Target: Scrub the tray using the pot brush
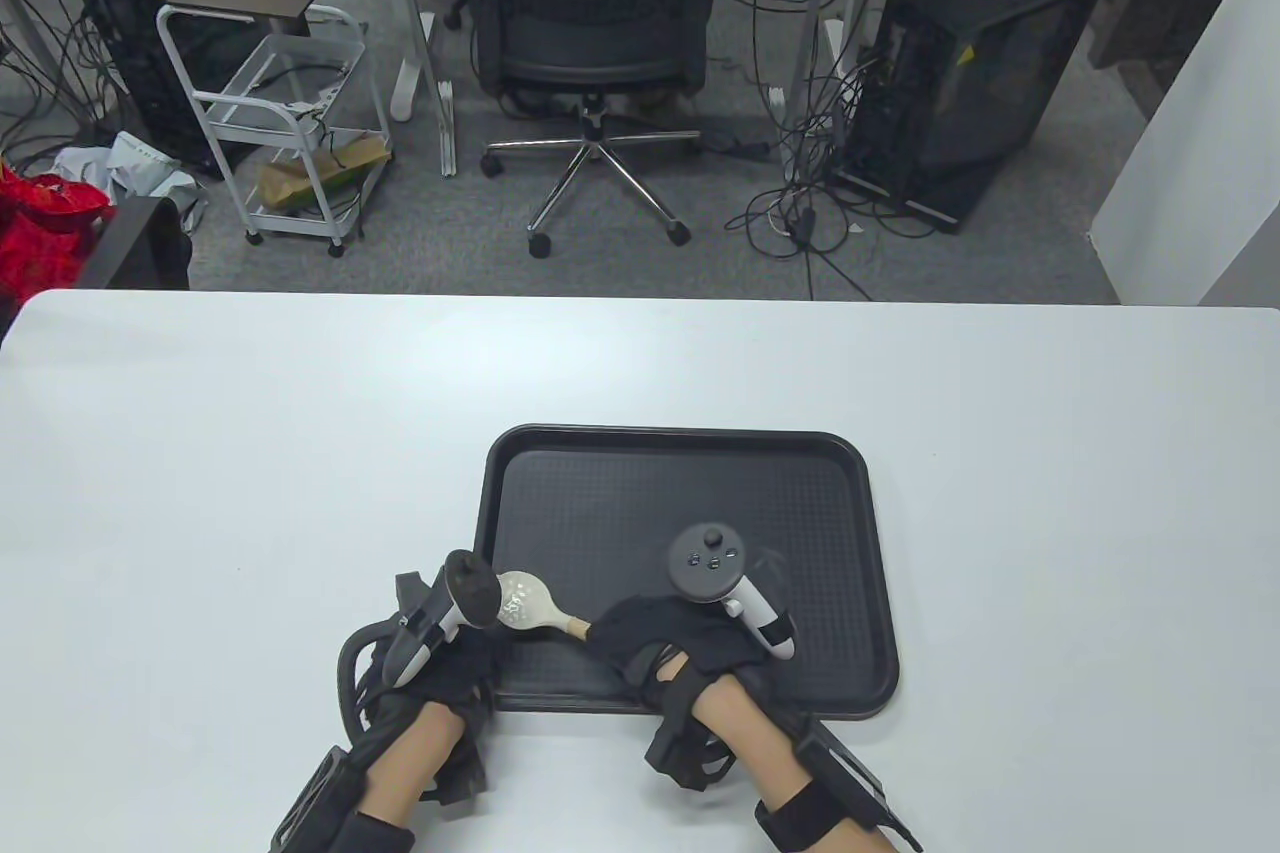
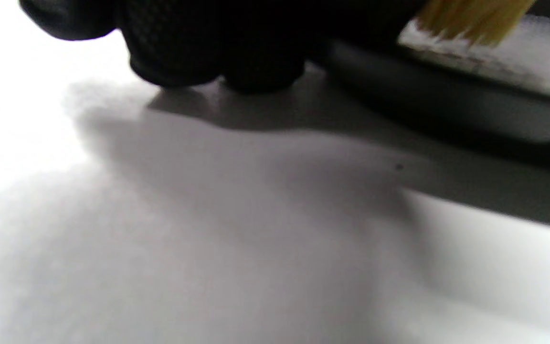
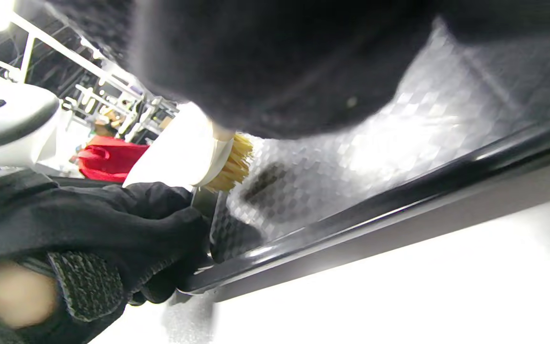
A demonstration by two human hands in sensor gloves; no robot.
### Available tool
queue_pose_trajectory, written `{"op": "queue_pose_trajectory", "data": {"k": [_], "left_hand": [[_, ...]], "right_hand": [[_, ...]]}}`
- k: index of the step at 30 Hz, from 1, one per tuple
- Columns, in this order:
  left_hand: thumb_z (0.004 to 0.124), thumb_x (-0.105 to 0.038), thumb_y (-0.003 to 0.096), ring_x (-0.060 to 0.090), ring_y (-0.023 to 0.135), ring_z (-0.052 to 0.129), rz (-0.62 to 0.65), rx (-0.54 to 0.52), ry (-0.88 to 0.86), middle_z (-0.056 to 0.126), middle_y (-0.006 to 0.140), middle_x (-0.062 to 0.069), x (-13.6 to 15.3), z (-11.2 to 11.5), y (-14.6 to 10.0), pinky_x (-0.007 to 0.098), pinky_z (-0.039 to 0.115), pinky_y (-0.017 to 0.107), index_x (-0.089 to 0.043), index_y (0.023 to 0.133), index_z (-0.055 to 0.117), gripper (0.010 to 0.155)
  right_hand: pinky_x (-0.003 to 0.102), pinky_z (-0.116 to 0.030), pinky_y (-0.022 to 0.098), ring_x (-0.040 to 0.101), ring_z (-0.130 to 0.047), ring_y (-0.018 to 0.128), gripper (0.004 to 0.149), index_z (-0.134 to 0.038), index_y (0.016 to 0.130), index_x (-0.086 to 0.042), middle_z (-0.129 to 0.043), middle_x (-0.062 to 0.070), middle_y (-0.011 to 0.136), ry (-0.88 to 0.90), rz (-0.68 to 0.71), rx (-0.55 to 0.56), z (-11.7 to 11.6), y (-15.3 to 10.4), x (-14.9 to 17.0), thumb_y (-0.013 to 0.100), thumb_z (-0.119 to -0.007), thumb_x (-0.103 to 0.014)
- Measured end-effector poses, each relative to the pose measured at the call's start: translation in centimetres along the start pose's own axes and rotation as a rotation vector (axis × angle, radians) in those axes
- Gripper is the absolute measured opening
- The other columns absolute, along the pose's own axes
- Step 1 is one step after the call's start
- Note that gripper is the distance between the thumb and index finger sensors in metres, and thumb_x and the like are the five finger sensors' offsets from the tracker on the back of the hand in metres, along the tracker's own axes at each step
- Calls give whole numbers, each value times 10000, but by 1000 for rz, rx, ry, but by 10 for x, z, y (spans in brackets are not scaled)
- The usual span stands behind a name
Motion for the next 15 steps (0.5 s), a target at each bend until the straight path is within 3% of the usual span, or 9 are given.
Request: {"op": "queue_pose_trajectory", "data": {"k": [6,15], "left_hand": [[741,-434,446,217,548,919,0,-1,0,819,741,-1,0,0,0,503,757,494,-71,957,519,665],[736,-436,449,216,548,920,-1,-4,1,819,742,-2,0,0,0,503,757,494,-72,957,519,662]], "right_hand": [[370,-876,8,196,-1003,40,507,-832,839,-43,-1007,125,473,-23,-3,-48,-9,3,-2,479,-839,-401],[380,-870,19,199,-1003,47,504,-844,836,-63,-1014,116,469,-125,-79,-60,20,-5,13,480,-846,-420]]}}
Point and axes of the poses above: the tracker on the back of each hand, its own x axis roughly to the little-finger side, its own y axis roughly from the wrist to the fingertips, z = x × y, the point moved 5 cm from there along y, roughly from the wrist to the fingertips
